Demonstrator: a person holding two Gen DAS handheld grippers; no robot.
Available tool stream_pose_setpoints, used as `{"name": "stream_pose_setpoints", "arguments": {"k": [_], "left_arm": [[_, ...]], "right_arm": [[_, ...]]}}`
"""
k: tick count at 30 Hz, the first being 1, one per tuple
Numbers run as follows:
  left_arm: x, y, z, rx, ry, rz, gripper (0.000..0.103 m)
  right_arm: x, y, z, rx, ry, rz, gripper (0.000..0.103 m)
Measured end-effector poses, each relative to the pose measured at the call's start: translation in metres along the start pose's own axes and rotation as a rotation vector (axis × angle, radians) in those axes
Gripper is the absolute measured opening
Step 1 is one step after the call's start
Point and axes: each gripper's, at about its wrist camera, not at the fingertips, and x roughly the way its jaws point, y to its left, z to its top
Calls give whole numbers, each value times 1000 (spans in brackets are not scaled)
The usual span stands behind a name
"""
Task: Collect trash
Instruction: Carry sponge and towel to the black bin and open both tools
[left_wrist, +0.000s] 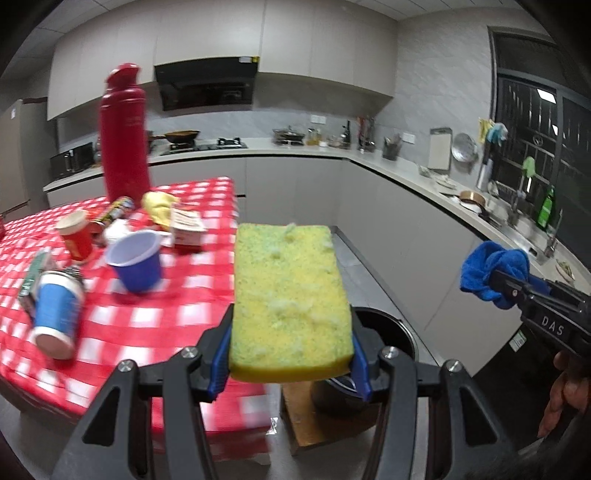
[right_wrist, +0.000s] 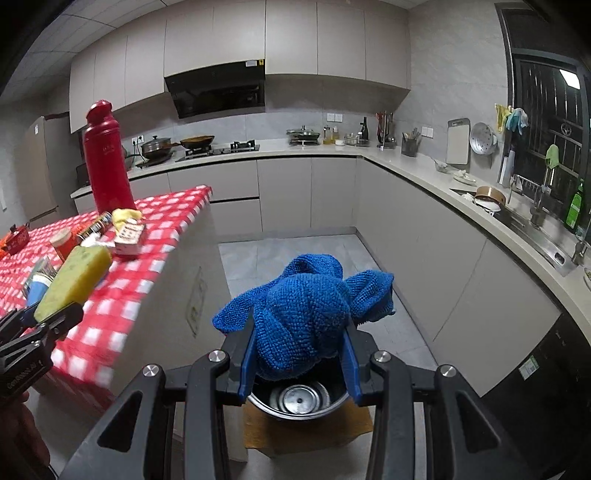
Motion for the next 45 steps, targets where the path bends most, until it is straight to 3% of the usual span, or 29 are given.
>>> {"name": "stream_pose_setpoints", "arguments": {"k": [13, 25, 28, 29, 30, 31, 32, 33, 34, 40, 42, 45], "left_arm": [[59, -66, -30, 22, 50, -14, 54], [135, -92, -71, -2, 157, -7, 54], [149, -95, -76, -14, 161, -32, 58], [154, -95, -77, -24, 155, -54, 63], [160, -94, -78, -32, 156, -69, 78], [165, -92, -79, -30, 164, -47, 84], [169, -89, -79, -31, 168, -15, 86], [170, -86, -79, -35, 170, -10, 86], [171, -84, -79, -36, 174, 7, 86], [161, -83, -80, -26, 158, 67, 86], [157, -90, -81, -14, 155, 75, 88], [157, -94, -78, -11, 150, 77, 94]], "right_arm": [[55, -42, -30, -110, 35, 111, 41], [156, -54, -72, -194, 140, 236, 41], [179, -56, -80, -202, 166, 267, 42], [189, -56, -82, -206, 180, 289, 42], [197, -56, -84, -207, 200, 307, 43], [207, -56, -85, -215, 225, 320, 48], [218, -58, -86, -224, 241, 306, 59], [222, -61, -86, -219, 237, 281, 78], [225, -68, -85, -208, 233, 250, 86], [223, -96, -76, -141, 203, 172, 89], [220, -97, -75, -147, 187, 155, 102], [212, -98, -72, -136, 174, 145, 103]]}}
